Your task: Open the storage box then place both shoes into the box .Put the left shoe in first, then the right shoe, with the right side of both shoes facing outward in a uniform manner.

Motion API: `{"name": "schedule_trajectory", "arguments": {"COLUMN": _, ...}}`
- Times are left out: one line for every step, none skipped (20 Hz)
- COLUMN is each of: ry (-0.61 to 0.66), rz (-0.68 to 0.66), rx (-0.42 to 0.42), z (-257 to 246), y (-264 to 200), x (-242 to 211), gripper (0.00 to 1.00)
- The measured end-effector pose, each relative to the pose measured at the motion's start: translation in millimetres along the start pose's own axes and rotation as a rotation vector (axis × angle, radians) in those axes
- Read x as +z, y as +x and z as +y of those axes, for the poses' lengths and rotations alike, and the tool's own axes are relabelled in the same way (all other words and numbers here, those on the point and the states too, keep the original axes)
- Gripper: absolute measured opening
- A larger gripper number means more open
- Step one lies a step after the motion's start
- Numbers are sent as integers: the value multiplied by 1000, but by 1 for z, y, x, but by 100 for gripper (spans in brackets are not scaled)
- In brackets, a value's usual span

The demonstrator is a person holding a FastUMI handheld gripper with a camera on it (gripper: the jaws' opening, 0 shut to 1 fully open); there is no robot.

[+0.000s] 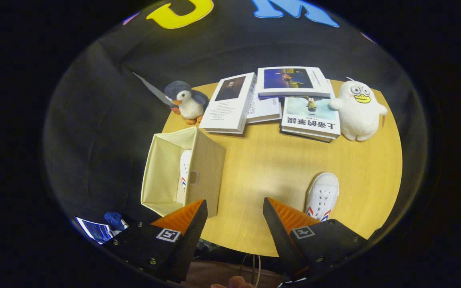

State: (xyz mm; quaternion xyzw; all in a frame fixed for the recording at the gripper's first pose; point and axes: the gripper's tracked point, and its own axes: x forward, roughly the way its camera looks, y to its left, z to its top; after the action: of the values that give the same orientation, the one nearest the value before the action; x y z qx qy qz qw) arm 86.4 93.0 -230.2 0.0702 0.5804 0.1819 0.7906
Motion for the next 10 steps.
{"name": "schedule_trajectory", "arguments": {"ry": 17, "rz": 5, "rx": -13, "z": -13, "y": -1, "x": -6, "gripper": 86}}
{"name": "schedule_trajectory", "arguments": {"ry": 36, "rz": 14, "rx": -28, "z": -26, "y": -2, "x": -14, "gripper": 86}}
{"name": "schedule_trajectory", "arguments": {"ry": 59, "rz": 22, "rx": -34, "z": -38, "y": -2, "x": -21, "gripper": 86}}
{"name": "schedule_trajectory", "arguments": {"ry": 83, "rz": 32, "rx": -42, "z": -50, "y": -2, "x": -29, "gripper": 86}}
{"name": "schedule_trajectory", "arguments": {"ry": 103, "rz": 42, "rx": -53, "z": -62, "y": -1, "x": -36, "gripper": 86}}
{"name": "schedule_trajectory", "arguments": {"ry": 124, "rz": 46, "rx": -63, "z": -73, "y": 0, "x": -42, "gripper": 86}}
{"name": "schedule_trajectory", "arguments": {"ry": 144, "rz": 53, "rx": -74, "z": -84, "y": 0, "x": -49, "gripper": 86}}
{"name": "schedule_trajectory", "arguments": {"ry": 165, "rz": 61, "rx": -83, "z": -93, "y": 1, "x": -57, "gripper": 86}}
{"name": "schedule_trajectory", "arguments": {"ry": 186, "rz": 71, "rx": -95, "z": -103, "y": 1, "x": -64, "gripper": 86}}
{"name": "schedule_trajectory", "arguments": {"ry": 203, "rz": 80, "rx": -111, "z": -114, "y": 4, "x": -70, "gripper": 86}}
